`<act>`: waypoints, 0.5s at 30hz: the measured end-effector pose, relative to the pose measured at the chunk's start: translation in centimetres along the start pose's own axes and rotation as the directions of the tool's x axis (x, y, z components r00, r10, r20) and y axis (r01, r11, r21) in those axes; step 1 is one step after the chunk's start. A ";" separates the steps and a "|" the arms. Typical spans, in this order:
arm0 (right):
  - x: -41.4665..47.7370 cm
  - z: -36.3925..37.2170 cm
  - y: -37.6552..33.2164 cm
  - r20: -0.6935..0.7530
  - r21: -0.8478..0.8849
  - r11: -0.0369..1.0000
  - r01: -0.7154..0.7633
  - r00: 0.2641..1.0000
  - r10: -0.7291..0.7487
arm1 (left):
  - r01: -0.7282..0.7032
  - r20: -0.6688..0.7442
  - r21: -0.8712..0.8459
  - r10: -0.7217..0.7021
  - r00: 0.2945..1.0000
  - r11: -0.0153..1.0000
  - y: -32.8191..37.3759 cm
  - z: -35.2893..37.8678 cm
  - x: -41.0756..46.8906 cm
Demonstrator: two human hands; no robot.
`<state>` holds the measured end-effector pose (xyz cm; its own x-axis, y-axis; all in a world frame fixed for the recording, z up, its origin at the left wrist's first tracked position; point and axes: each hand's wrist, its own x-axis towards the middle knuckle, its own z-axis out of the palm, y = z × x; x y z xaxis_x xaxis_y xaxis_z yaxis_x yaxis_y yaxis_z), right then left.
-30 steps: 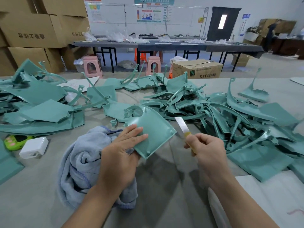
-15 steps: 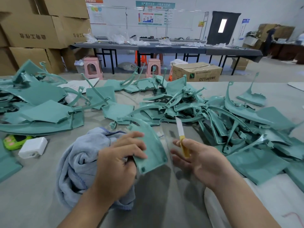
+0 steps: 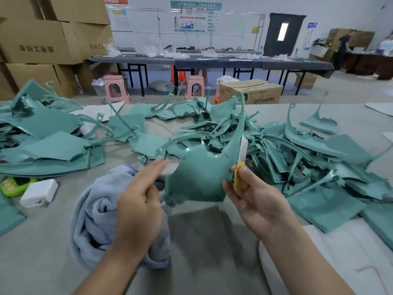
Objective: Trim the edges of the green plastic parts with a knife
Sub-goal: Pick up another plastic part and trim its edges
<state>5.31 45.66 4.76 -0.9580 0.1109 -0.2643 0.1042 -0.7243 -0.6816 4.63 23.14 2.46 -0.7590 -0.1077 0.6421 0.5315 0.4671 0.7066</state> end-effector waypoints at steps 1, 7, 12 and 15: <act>-0.2 0.3 0.2 -0.030 0.048 0.999 0.013 0.999 -0.011 | 0.137 -0.020 -0.047 -0.138 0.990 0.989 -0.2 0.0 0.1; -0.9 1.8 0.8 -0.086 0.287 0.958 -0.005 0.996 0.031 | 0.570 0.308 -0.407 -0.480 0.821 0.714 -0.9 1.5 0.8; -1.3 3.0 1.7 0.020 0.406 0.912 -0.062 0.998 0.059 | 0.562 0.526 -0.498 -0.285 0.801 0.660 -0.7 1.1 0.7; -1.7 3.2 2.5 0.101 0.340 0.932 -0.124 0.990 0.095 | 0.490 0.337 -0.396 -0.374 0.864 0.777 -0.3 2.1 0.1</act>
<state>6.34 41.49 5.69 -0.9658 -0.0276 -0.2580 0.1253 -0.9203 -0.3706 3.62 24.78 1.69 -0.9812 0.0277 0.1909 0.1899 -0.0372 0.9811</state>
